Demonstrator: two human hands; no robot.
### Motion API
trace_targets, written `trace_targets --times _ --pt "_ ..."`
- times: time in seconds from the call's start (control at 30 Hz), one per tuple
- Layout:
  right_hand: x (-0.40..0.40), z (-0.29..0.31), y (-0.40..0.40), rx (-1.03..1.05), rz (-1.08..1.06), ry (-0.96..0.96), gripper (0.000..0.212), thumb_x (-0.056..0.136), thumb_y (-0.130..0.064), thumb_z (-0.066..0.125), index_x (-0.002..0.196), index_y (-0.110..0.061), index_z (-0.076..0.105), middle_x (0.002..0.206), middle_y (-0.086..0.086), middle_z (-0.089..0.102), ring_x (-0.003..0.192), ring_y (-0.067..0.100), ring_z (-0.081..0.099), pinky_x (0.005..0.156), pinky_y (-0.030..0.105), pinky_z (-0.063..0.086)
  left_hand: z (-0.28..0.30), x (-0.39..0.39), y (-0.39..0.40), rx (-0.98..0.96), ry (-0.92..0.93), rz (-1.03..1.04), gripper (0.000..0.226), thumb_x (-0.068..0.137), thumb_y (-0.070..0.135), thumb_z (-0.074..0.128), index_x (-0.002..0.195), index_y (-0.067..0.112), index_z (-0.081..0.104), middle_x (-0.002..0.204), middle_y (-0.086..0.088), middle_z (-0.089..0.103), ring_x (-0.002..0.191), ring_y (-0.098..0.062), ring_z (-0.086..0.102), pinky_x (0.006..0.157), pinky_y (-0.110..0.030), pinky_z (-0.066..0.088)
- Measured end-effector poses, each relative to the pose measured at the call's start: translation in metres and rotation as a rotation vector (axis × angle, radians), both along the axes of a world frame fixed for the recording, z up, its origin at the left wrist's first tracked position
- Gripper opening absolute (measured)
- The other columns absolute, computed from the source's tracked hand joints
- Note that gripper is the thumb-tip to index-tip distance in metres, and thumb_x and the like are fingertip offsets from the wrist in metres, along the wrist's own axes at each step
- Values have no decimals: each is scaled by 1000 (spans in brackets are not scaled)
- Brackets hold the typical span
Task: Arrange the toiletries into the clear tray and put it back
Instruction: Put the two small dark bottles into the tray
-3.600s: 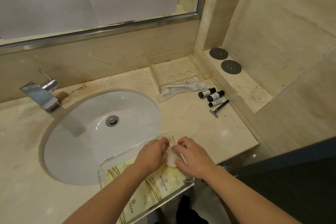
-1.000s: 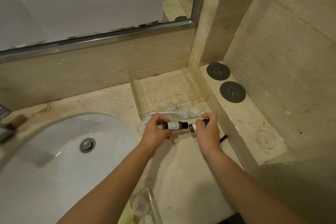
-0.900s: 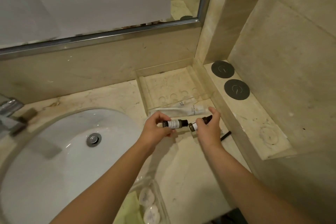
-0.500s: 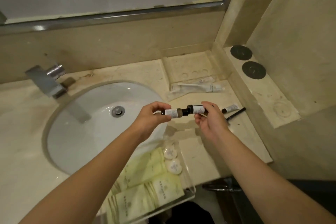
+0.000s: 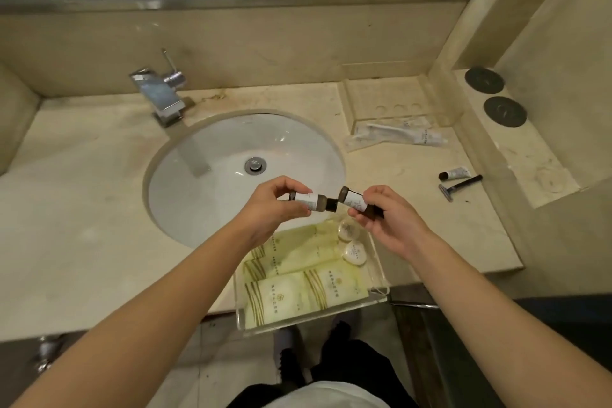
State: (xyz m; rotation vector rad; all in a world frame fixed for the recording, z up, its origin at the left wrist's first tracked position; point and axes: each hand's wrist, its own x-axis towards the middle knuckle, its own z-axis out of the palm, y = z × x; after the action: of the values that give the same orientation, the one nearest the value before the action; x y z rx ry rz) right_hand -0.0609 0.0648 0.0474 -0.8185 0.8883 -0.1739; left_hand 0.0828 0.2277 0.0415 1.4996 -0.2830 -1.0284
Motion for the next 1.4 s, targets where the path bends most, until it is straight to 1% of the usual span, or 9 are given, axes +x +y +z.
trace_targets --times 0.1,0.27,0.43,0.63,0.83,1.0,1.1,1.23,1.4 --pt "-1 0 8 -8 104 -28 14 91 8 51 90 -6 54 87 19 60 65 23 62 56 21 55 -1 -1 14 16 13 26 19 76 -11 70 82 6 66 116 -20 62 92 -30 67 88 -38 57" --pt "1 -7 18 -202 309 32 26 83 11 63 105 -4 63 86 13 61 61 18 58 53 22 50 -7 2 35 71 -68 18 29 76 -11 70 86 16 66 106 -12 66 91 -23 64 94 -40 53" --pt "6 -10 25 -359 452 96 18 84 -7 71 101 -11 70 87 10 69 62 16 58 56 27 43 -8 5 52 95 -55 5 29 77 -12 69 96 11 68 108 -9 65 89 -21 64 89 -35 53" --pt "11 -13 36 -372 540 122 17 92 -15 62 108 -12 69 87 11 74 63 15 57 57 27 40 -9 6 65 113 -112 -12 33 73 -19 68 87 11 62 95 -11 66 82 -20 62 72 -28 53" --pt "9 -17 44 -486 636 181 31 77 0 74 103 -15 64 79 3 63 60 13 53 58 28 42 -12 2 71 163 -172 -20 32 69 -16 73 87 8 60 104 -16 67 86 -22 61 86 -41 54" --pt "7 -22 46 -589 671 189 30 75 -2 76 99 -16 65 83 1 63 69 15 56 60 27 43 -14 -2 74 161 -160 -36 24 73 -9 74 87 6 60 87 -2 67 78 -15 61 78 -32 55" --pt "5 -24 46 -665 693 165 26 76 -6 77 98 -16 68 86 -3 63 75 11 57 66 23 45 -16 -3 75 204 -188 -64 25 73 -7 75 86 6 59 90 -5 68 83 -20 62 82 -41 56" --pt "2 -31 46 -831 768 196 24 77 -14 77 99 -20 68 93 -3 64 81 12 58 74 26 47 -21 -6 76 281 -294 -144 27 72 -2 78 86 9 57 97 -4 72 86 -23 66 80 -41 58" --pt "-7 -42 49 -1024 921 261 20 80 -24 71 99 -26 64 94 -5 65 85 13 60 74 30 50 -28 -12 80 421 -568 -303 28 70 12 79 77 20 53 98 2 67 90 -19 62 75 -34 54"
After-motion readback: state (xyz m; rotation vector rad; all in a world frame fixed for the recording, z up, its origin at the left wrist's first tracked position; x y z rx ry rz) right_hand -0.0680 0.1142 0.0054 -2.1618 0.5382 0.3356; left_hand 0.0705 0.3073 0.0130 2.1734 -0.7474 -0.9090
